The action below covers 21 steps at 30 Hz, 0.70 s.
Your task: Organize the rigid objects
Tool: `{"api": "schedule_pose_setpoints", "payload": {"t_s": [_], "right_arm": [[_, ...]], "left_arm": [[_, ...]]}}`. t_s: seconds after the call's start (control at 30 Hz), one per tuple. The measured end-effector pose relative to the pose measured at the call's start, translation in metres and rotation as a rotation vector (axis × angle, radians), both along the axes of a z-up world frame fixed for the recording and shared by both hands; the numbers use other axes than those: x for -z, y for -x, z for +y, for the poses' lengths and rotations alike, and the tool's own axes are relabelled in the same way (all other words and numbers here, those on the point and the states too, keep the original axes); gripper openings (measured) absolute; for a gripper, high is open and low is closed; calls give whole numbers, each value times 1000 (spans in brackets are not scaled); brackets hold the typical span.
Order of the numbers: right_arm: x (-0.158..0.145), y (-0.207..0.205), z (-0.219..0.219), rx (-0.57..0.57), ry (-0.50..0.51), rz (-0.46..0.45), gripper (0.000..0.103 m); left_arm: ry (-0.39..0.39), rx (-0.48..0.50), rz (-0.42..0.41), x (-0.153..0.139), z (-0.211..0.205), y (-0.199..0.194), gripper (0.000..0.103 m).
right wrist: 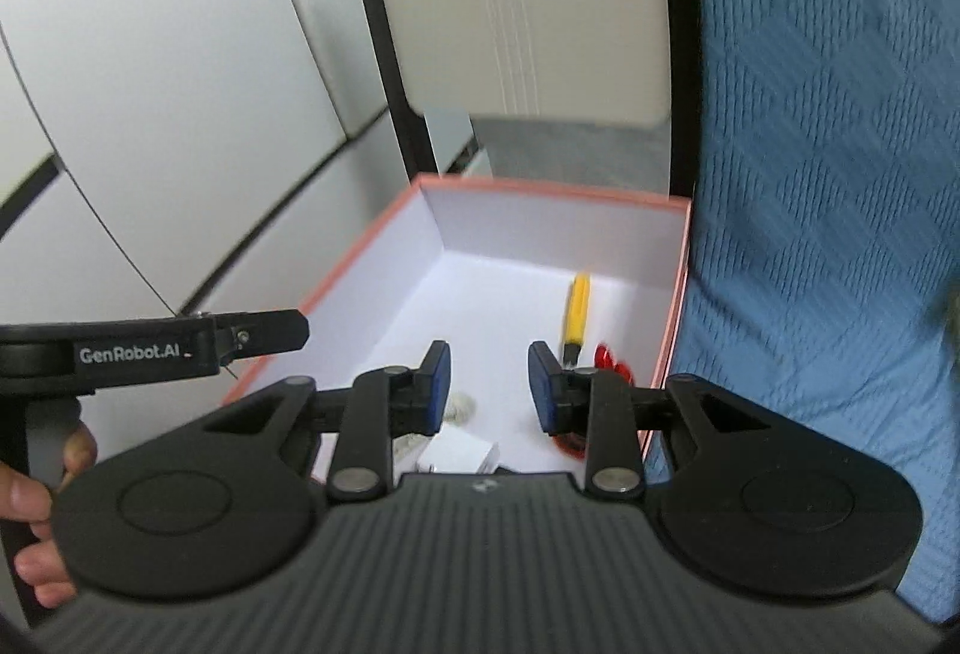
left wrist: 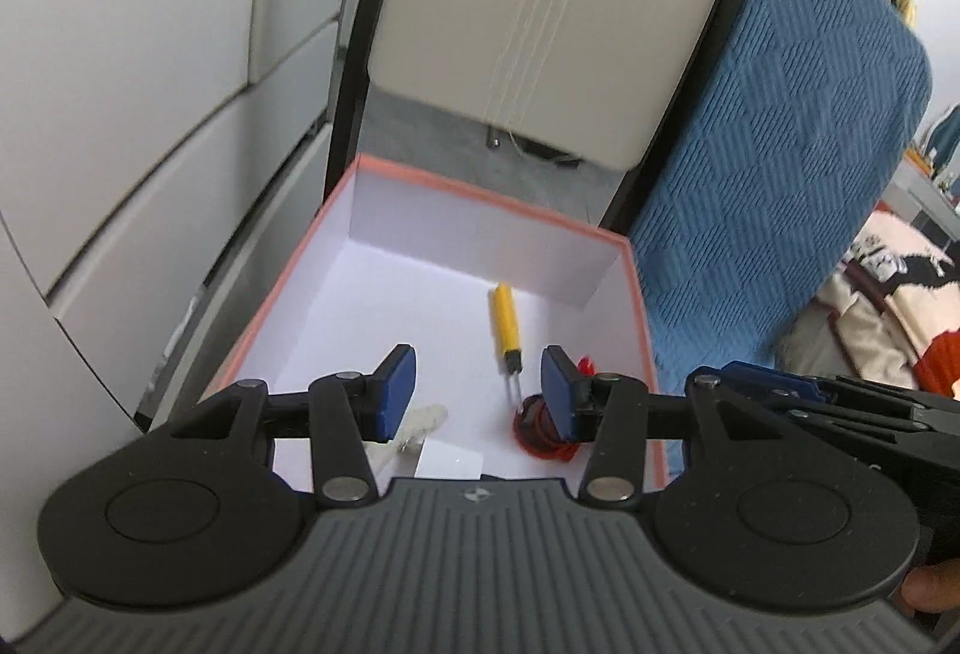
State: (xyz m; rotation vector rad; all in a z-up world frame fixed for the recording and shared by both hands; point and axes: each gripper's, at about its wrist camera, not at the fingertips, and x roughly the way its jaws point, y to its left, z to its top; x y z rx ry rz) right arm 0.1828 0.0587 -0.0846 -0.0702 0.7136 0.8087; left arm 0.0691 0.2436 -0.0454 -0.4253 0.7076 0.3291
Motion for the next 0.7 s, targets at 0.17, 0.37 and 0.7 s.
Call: {"api": "schedule_pose_setpoints", "payload": {"t_s": [0.17, 0.37, 0.7], "right_arm": [[-15, 11, -15, 5, -29, -26, 32], [-30, 31, -33, 11, -43, -57, 32], [-36, 64, -61, 15, -49, -78, 32]], "left_arm": [[-28, -18, -21, -19, -12, 20, 52], [-56, -24, -34, -36, -28, 42, 53], [-104, -39, -49, -51, -56, 78, 53]]}}
